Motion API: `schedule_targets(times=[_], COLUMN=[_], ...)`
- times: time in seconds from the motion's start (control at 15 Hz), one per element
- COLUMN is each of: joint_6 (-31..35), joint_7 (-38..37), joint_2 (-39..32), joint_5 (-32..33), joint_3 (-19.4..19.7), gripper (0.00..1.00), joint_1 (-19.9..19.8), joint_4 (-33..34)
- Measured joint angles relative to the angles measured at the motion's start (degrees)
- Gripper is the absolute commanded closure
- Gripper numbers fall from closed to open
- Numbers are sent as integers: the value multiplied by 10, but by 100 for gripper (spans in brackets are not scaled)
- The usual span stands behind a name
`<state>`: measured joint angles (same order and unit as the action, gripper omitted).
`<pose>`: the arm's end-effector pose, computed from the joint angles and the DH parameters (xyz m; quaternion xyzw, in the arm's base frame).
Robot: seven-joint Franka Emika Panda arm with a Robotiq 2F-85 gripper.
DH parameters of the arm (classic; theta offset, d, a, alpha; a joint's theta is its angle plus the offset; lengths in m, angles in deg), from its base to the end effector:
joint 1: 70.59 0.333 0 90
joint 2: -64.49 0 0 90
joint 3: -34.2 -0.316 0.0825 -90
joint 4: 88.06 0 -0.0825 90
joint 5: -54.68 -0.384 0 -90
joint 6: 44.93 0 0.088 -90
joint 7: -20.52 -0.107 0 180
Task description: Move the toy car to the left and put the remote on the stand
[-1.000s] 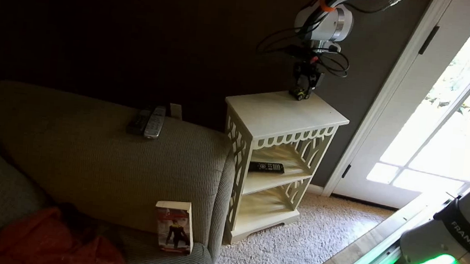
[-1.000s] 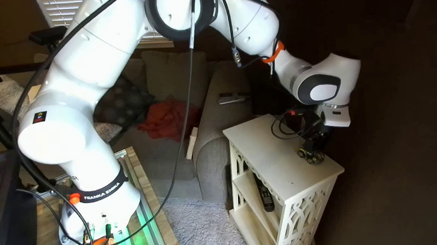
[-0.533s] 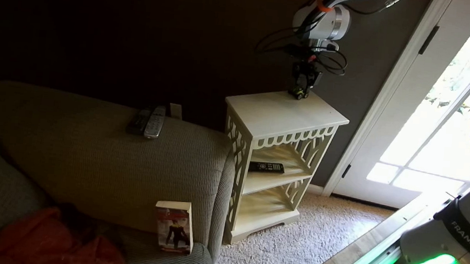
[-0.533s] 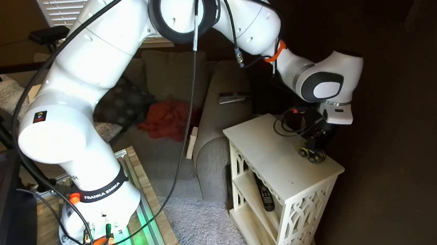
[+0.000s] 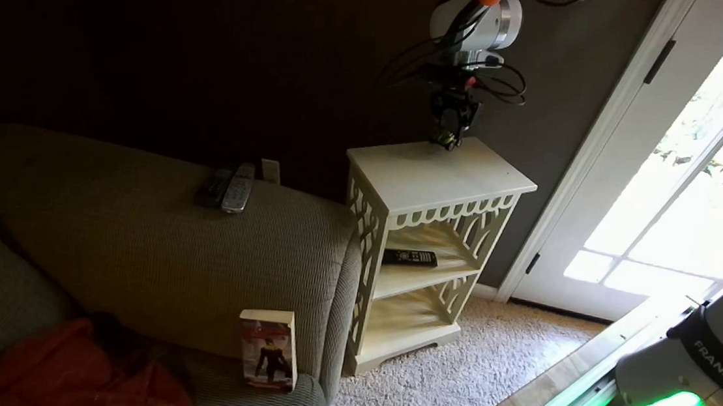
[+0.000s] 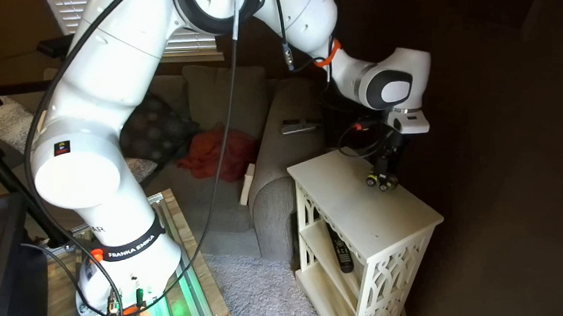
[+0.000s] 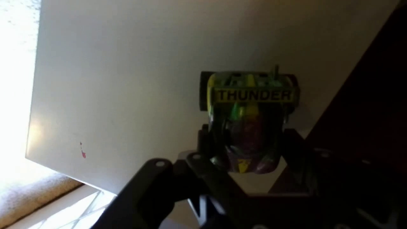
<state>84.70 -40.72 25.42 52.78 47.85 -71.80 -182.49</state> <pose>0.6629 -0.1560 0.2198 0.7936 -0.6047 0.0024 0.0672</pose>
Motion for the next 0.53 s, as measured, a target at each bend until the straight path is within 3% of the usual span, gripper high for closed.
schedule_targets(times=[0.27, 0.53], joint_6=[0, 0], joint_7=[53, 137], joint_2=[50, 100], joint_5=[49, 70], joint_3=[-10, -30], gripper=[66, 66], joint_1=[37, 47], joint_4=[-66, -122])
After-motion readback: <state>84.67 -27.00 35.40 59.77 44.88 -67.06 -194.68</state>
